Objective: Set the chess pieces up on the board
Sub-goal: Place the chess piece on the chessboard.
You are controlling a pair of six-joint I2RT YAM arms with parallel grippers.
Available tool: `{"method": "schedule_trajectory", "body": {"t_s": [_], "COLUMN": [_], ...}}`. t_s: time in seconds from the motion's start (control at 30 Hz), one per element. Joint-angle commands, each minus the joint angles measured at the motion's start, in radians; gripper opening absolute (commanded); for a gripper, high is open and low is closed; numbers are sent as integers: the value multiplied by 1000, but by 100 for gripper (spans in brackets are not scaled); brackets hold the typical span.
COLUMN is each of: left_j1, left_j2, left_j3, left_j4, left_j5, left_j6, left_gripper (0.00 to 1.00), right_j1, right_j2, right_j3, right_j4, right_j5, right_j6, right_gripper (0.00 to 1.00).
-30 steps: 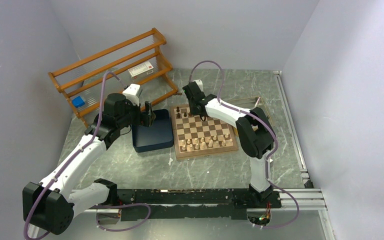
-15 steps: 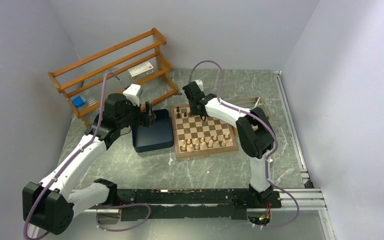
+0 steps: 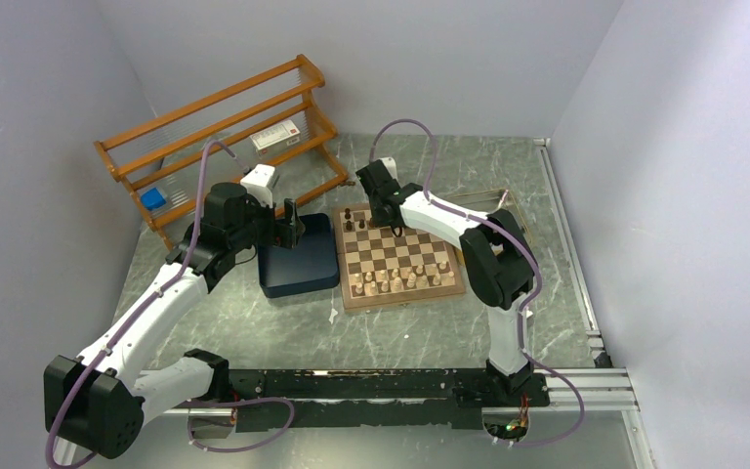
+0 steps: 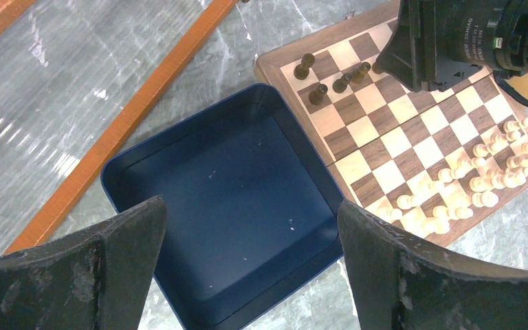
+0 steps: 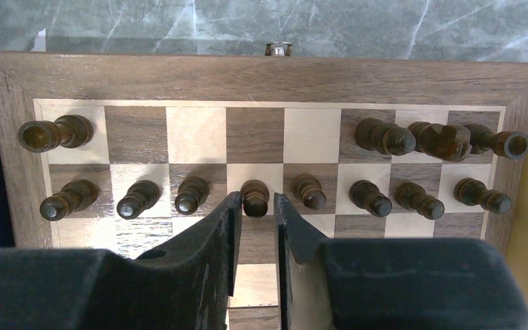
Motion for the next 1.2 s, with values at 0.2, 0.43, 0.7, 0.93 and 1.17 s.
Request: {"method": "schedule_trajectory", "body": {"t_s": [0.2, 0.43, 0.7, 0.93, 1.17], "left_j1": [-8, -8, -9, -10, -21], "left_j2": [-16, -20, -36, -52, -60], "left_j3": [5, 10, 1, -2, 1], "left_j4": [0, -16, -23, -11, -12], "left_j5": [-5, -6, -37, 7, -4], "left_j6": [10, 11, -3, 4, 11], "left_gripper": [98, 98, 98, 98, 98], "right_j1": [4, -3, -37, -86, -158], "right_j2": [-20, -36, 7, 130, 224], "right_j3": [31, 92, 126, 179, 225], "right_j4": [10, -12, 176, 387, 486], "right_j5": [0, 27, -117, -324, -614], "right_j6": [-12, -28, -199, -407, -580], "right_gripper": [28, 30, 31, 33, 40]}}
